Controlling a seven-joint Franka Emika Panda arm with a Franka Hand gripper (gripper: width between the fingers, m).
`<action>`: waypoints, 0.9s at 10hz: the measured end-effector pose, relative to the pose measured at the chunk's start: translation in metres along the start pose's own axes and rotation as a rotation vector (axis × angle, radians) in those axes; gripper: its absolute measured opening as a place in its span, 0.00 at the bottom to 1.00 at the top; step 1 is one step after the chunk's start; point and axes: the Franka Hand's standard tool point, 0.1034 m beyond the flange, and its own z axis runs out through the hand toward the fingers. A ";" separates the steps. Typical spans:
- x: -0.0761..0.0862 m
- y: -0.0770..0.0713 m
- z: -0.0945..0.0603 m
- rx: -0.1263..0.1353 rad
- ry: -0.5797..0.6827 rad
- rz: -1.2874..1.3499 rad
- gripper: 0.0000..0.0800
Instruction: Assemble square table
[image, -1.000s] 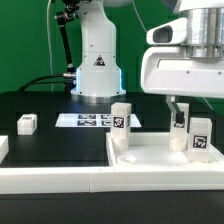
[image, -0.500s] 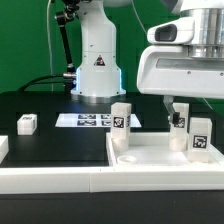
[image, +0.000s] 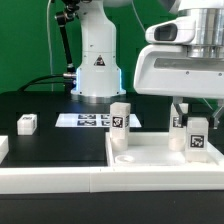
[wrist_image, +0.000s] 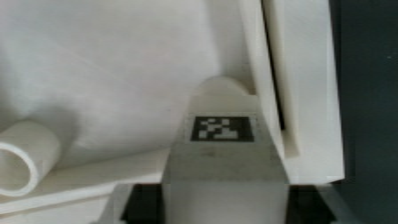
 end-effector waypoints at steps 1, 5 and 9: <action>0.000 0.000 0.000 0.002 -0.001 0.039 0.36; 0.000 0.002 0.000 0.021 0.001 0.449 0.36; -0.001 -0.001 0.001 0.056 0.004 0.850 0.36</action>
Offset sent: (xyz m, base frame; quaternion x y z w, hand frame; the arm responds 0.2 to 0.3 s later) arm 0.0000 0.0000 0.0000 0.0000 0.0000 0.1296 0.9916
